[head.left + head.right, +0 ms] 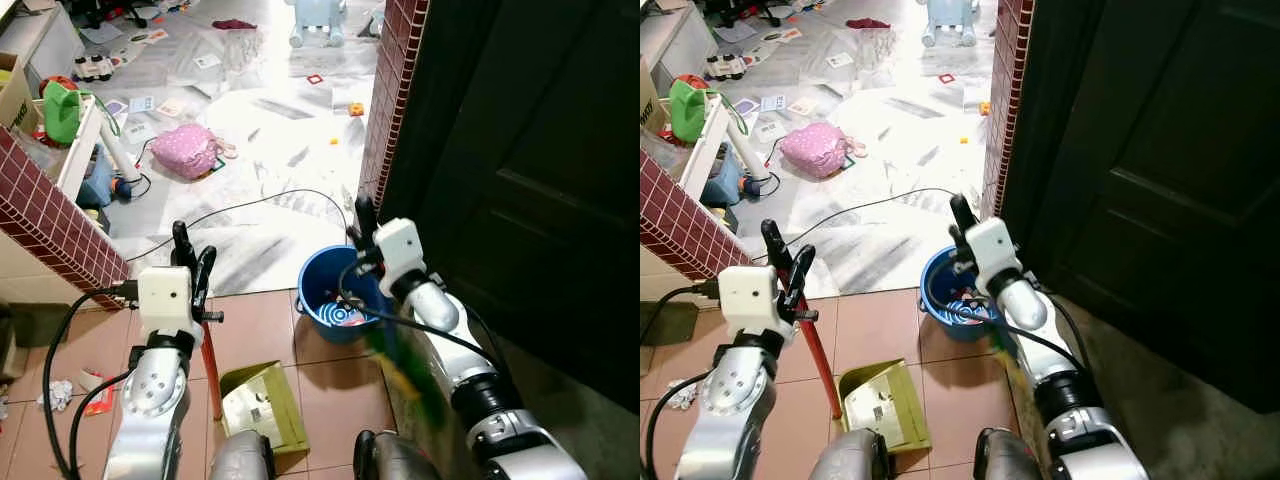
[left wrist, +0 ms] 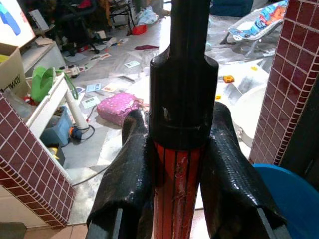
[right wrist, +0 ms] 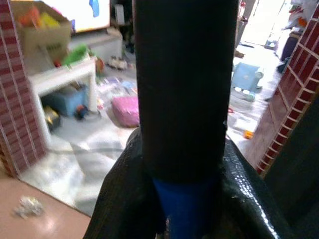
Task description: Sweep floor
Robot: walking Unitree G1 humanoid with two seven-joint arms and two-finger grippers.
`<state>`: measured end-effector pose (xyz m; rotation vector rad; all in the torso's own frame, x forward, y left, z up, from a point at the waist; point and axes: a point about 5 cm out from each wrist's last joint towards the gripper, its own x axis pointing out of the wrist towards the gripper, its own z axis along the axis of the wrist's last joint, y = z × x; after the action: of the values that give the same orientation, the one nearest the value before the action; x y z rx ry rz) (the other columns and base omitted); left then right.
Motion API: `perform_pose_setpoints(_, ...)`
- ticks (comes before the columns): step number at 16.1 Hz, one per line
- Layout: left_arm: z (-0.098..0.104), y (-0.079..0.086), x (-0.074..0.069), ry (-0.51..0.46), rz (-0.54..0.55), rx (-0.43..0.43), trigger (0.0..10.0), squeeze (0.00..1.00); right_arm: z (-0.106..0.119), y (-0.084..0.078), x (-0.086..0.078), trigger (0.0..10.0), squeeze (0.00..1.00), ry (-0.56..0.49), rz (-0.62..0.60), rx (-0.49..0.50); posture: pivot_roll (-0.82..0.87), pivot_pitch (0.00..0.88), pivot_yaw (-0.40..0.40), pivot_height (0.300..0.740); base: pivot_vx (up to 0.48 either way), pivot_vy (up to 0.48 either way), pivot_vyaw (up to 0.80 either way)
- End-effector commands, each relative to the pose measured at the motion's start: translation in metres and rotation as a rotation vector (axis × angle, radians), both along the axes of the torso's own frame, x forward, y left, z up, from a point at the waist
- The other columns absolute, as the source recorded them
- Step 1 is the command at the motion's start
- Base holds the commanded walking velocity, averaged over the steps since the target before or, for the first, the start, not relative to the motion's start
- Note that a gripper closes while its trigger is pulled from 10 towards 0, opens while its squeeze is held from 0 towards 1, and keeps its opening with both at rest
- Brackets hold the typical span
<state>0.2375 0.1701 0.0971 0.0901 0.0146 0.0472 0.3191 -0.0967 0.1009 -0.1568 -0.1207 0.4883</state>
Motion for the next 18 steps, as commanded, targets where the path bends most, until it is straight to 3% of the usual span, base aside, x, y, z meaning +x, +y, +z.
perform_pose_setpoints(1, 0.004, 0.001, 0.004, -0.029, 0.021, 0.006, 10.0, 0.00, 0.011, 0.011, 0.000, 10.0, 0.00, 0.022, 0.045, 0.117, 0.04, 0.095, 0.021, 0.740, 0.000, 0.000, 0.00)
perform_pose_setpoints(6, -0.008, -0.010, 0.011, 0.001, -0.008, -0.026, 10.0, 0.00, 0.030, 0.011, 0.012, 10.0, 0.00, 0.077, 0.068, 0.208, 0.02, 0.063, -0.016, 0.740, 0.000, 0.000, 0.00)
perform_pose_setpoints(10, -0.016, -0.015, 0.022, -0.004, -0.007, -0.017, 10.0, 0.00, 0.047, 0.013, 0.017, 10.0, 0.00, 0.182, 0.114, 0.361, 0.00, 0.054, -0.031, 0.740, 0.000, 0.000, 0.00)
perform_pose_setpoints(13, -0.016, -0.016, 0.026, -0.020, 0.008, -0.009, 10.0, 0.00, 0.063, 0.012, 0.018, 10.0, 0.00, 0.201, 0.156, 0.427, -0.03, 0.043, -0.031, 0.740, 0.000, 0.000, 0.00)
perform_pose_setpoints(14, -0.016, -0.016, 0.027, -0.030, 0.027, 0.007, 10.0, 0.00, 0.069, 0.009, 0.020, 10.0, 0.00, 0.158, 0.162, 0.377, -0.03, 0.041, -0.030, 0.740, 0.000, 0.000, 0.00)
perform_pose_setpoints(17, -0.012, -0.010, 0.030, -0.060, 0.054, 0.026, 10.0, 0.00, 0.079, 0.002, 0.023, 10.0, 0.00, 0.132, 0.154, 0.387, -0.03, 0.033, -0.026, 0.740, 0.000, 0.000, 0.00)
perform_pose_setpoints(18, -0.010, -0.005, 0.031, -0.076, 0.076, 0.036, 10.0, 0.00, 0.092, -0.003, 0.025, 10.0, 0.00, 0.012, 0.134, 0.287, -0.03, 0.029, -0.027, 0.740, 0.000, 0.000, 0.00)
